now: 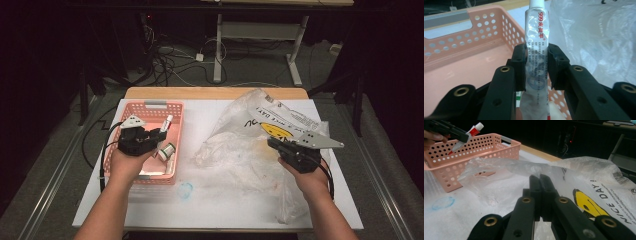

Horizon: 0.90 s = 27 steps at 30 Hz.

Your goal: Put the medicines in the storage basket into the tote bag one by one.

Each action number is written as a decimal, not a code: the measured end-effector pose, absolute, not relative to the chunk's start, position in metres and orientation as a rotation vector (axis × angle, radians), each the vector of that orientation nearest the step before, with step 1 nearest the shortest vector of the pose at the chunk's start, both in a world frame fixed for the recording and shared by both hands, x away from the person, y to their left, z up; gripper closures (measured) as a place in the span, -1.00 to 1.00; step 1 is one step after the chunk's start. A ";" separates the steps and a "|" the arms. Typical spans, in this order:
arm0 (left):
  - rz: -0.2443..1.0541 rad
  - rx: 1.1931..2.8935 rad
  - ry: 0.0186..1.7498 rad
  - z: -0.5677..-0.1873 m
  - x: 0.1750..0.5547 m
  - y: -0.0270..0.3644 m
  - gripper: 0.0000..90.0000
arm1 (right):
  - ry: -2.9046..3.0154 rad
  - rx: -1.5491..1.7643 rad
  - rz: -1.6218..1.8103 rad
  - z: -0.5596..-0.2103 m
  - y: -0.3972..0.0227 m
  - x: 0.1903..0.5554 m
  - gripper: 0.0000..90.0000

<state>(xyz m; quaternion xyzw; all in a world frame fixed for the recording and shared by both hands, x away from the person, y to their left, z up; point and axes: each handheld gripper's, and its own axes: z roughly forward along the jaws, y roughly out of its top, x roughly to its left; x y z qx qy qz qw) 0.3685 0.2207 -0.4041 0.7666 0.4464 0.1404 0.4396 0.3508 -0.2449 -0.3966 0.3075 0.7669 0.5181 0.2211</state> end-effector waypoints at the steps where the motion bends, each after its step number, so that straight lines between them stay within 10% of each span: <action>1: 0.366 1.902 1.102 -0.404 0.365 0.220 0.52 | 2.119 0.845 1.431 -0.397 -0.245 0.351 1.00; 27: 0.324 1.863 0.863 -0.406 0.303 0.171 0.52 | 2.104 0.869 1.422 -0.396 -0.248 0.351 1.00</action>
